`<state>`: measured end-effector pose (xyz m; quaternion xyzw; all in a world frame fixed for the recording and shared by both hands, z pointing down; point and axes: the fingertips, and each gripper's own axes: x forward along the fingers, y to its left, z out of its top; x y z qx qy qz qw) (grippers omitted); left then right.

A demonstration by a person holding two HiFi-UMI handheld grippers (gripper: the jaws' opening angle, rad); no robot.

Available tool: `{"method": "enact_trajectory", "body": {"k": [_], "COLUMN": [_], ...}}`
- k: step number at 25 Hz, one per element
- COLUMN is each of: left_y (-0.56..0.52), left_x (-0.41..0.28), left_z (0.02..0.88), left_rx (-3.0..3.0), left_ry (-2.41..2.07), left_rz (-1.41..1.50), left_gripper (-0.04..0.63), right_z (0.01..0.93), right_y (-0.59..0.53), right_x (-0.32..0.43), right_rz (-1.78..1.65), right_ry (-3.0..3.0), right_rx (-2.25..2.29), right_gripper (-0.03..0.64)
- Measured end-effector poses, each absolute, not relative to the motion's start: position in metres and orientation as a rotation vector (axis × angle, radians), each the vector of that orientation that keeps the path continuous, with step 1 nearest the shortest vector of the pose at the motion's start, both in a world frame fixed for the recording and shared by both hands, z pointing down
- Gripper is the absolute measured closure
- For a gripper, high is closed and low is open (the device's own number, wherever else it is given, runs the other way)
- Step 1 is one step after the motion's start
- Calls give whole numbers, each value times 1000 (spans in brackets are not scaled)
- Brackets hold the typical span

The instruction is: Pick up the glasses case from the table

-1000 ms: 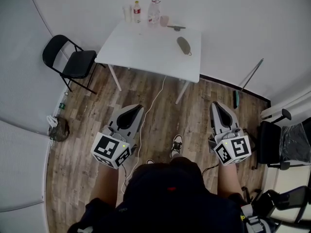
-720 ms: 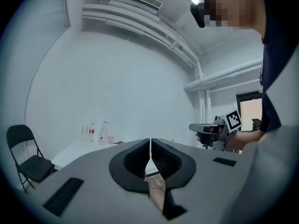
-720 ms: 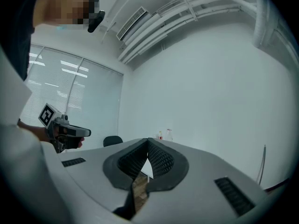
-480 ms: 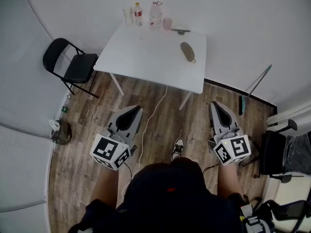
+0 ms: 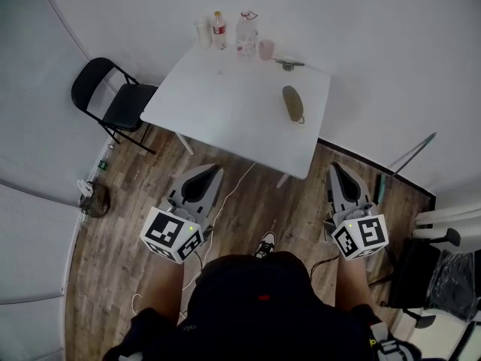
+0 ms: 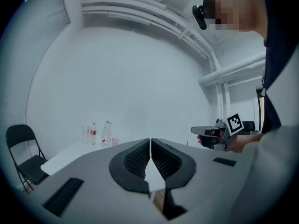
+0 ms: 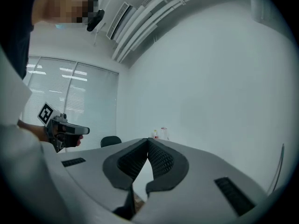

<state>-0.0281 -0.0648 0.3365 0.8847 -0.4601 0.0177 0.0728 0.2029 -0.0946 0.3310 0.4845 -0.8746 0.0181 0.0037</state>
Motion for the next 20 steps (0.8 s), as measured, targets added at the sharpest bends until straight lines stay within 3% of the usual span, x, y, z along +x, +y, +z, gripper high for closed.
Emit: {"method": "enact_trajectory", "body": {"k": [15,20], "left_y": [-165,-216], "left_x": [20,10], "left_z": [352,353], "left_rx": [2630,2665], "left_ry": [-1382,-1292], "left_rz": [94,50], "left_gripper": [565,565], "right_z": [384,379], "right_y": [-192,-224], "right_x": [254,240], "right_rz": [253,205], "right_ry": [-2659,-2608], "right_rx": [1511,1558], "right_gripper": [595,595]}}
